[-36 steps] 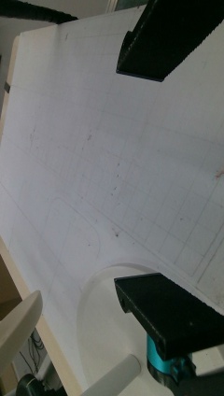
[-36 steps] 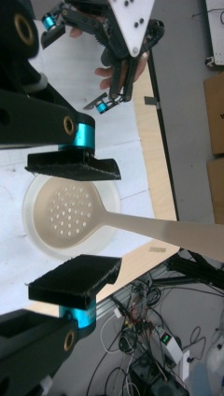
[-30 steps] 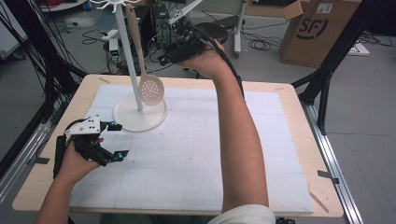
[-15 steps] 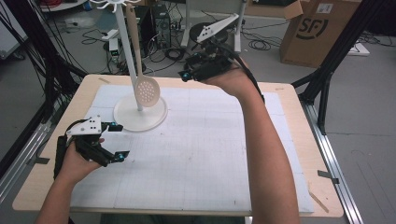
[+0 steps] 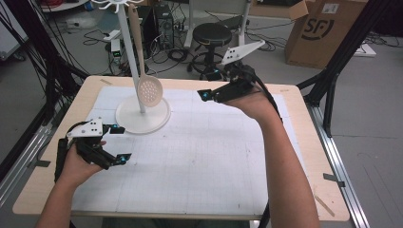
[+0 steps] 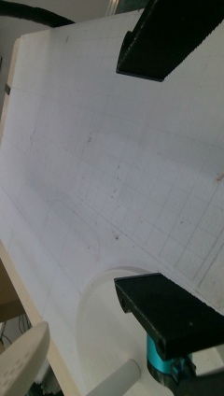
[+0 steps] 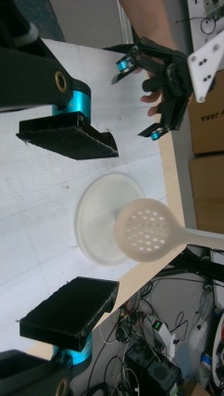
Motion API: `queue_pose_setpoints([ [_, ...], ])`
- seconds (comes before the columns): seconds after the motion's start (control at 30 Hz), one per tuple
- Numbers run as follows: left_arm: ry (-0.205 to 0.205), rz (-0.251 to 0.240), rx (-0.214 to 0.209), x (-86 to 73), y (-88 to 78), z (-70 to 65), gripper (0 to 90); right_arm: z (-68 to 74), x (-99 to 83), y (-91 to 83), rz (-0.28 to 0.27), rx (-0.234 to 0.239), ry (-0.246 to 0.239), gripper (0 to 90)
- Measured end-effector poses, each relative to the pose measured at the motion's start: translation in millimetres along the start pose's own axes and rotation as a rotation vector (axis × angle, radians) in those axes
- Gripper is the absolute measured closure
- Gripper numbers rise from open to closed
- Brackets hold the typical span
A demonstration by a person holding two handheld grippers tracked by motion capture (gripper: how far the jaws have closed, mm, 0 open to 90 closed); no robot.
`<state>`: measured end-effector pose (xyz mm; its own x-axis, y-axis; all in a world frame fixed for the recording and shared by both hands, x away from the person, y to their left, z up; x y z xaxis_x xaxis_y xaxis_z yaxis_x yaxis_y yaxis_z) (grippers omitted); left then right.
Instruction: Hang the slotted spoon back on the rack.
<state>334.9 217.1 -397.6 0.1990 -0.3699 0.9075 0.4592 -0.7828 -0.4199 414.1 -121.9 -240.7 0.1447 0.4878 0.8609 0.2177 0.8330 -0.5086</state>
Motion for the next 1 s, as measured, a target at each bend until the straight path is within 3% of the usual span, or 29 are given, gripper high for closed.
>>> queue_pose_setpoints([
  [0.33,-0.002,-0.003,0.004,-0.5,0.3,0.2,1.7,16.5,-43.1,-11.0,-0.032,-0.004,0.024,27.8],
  [1.0,-0.015,-0.003,-0.008,-2.9,2.4,-0.1,1.6,26.7,-120.4,-19.5,-0.072,-0.058,0.107,23.8],
])
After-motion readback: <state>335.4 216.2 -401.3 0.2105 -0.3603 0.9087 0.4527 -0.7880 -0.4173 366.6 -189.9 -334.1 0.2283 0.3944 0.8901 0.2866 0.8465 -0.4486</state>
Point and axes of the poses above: each handheld gripper's, and its own axes: y roughly forward along the jaws, x roughly out of its top, z roughly to its left, the point moved 5 cm from there along y, roughly forward along the jaws, and after that the axes turned 6 degrees about x, right-handed, at the moved point
